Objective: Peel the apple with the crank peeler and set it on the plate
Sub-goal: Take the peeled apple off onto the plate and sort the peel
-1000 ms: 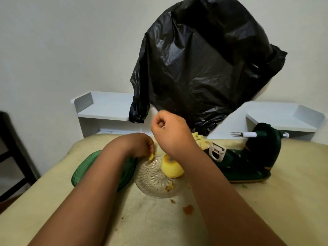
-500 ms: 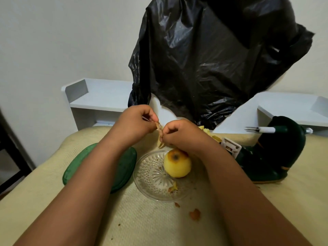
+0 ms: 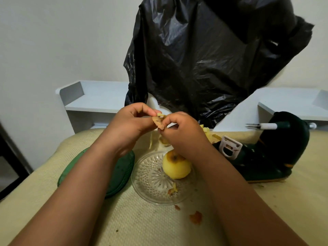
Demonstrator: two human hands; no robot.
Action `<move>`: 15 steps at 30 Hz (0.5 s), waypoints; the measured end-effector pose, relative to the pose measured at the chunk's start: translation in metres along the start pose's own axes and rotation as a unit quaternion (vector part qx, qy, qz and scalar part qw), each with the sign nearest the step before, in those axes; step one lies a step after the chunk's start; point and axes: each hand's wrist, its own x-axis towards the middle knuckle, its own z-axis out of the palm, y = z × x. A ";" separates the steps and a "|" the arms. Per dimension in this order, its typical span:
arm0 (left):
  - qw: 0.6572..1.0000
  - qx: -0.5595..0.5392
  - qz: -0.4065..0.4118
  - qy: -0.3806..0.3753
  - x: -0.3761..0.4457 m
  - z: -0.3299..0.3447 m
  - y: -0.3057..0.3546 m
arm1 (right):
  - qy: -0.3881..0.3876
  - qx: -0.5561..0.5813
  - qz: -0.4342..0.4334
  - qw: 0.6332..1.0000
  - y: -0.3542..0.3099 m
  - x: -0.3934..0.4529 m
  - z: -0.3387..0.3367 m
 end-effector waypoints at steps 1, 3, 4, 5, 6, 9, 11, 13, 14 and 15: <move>1.000 -0.009 -0.001 -0.002 0.000 0.001 0.000 | 0.021 0.008 -0.003 1.000 0.001 0.000 -0.001; 1.000 -0.028 -0.003 -0.002 -0.001 0.002 0.000 | 0.028 0.029 0.004 0.999 0.001 0.000 -0.003; 0.999 -0.042 -0.006 -0.004 -0.001 0.003 0.000 | 0.020 0.041 0.011 0.999 0.001 0.000 -0.005; 0.998 -0.056 -0.009 -0.006 -0.001 0.003 0.000 | 0.012 0.058 0.018 0.998 0.001 -0.001 -0.006; 0.998 -0.068 -0.009 -0.010 -0.002 0.004 0.000 | 0.007 0.078 0.026 0.997 0.001 -0.001 -0.008; 0.999 -0.047 -0.002 -0.012 -0.002 0.004 -0.004 | 0.023 0.143 0.040 0.989 0.000 -0.002 -0.011; 1.000 -0.006 0.004 -0.007 -0.001 0.003 -0.008 | 0.041 0.170 0.033 0.984 -0.001 -0.002 -0.011; 1.000 0.017 0.017 -0.016 0.000 0.004 -0.009 | 0.049 0.182 0.018 0.982 -0.002 -0.001 -0.012; 0.999 0.025 0.026 -0.022 0.000 0.005 -0.009 | 0.049 0.180 0.012 0.982 -0.002 -0.001 -0.012; 0.999 0.033 0.034 -0.027 0.000 0.004 -0.010 | 0.049 0.175 0.007 0.983 -0.001 -0.001 -0.011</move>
